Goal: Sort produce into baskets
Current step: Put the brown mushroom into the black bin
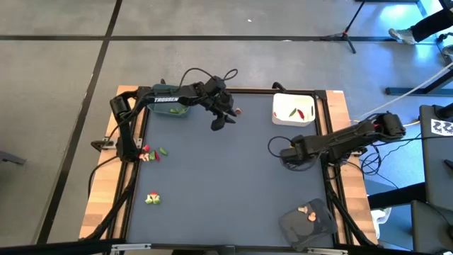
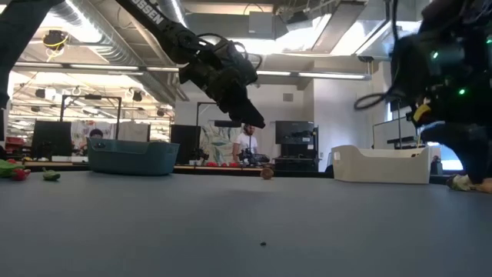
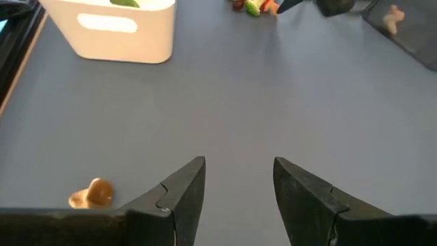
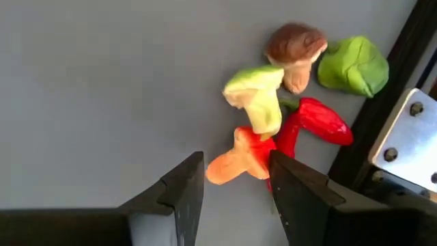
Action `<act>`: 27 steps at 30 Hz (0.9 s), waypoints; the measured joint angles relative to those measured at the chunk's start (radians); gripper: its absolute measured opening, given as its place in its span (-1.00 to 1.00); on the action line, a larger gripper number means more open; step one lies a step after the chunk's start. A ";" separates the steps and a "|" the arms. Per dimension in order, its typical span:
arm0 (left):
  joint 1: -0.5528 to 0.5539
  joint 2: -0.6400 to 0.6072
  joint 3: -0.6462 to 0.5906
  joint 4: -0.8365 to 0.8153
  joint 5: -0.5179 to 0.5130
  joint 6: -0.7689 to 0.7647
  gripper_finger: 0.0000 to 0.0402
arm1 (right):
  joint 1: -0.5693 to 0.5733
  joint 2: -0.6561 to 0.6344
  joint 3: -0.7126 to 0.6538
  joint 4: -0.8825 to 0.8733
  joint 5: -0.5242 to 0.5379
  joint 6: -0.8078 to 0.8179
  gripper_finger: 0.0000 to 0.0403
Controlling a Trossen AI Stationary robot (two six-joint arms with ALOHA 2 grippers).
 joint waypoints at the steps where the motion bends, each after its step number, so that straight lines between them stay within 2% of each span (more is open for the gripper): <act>1: -0.004 0.000 0.000 0.001 0.000 -0.005 -0.16 | -0.008 0.024 0.000 0.000 -0.009 -0.013 -0.18; 8: -0.035 0.000 0.000 -0.007 0.000 -0.021 -0.16 | -0.028 0.132 0.004 0.005 -0.041 -0.070 -0.22; 17: -0.054 0.000 0.000 -0.030 0.000 -0.003 -0.16 | -0.028 0.134 0.014 0.000 -0.058 -0.094 -0.69; 21: -0.054 0.000 0.000 -0.030 0.000 0.001 -0.16 | -0.026 0.135 0.068 -0.017 -0.060 -0.104 -0.80; 27: -0.054 0.000 0.000 -0.031 0.000 0.005 -0.16 | 0.064 0.135 0.209 -0.068 -0.093 -0.106 -0.80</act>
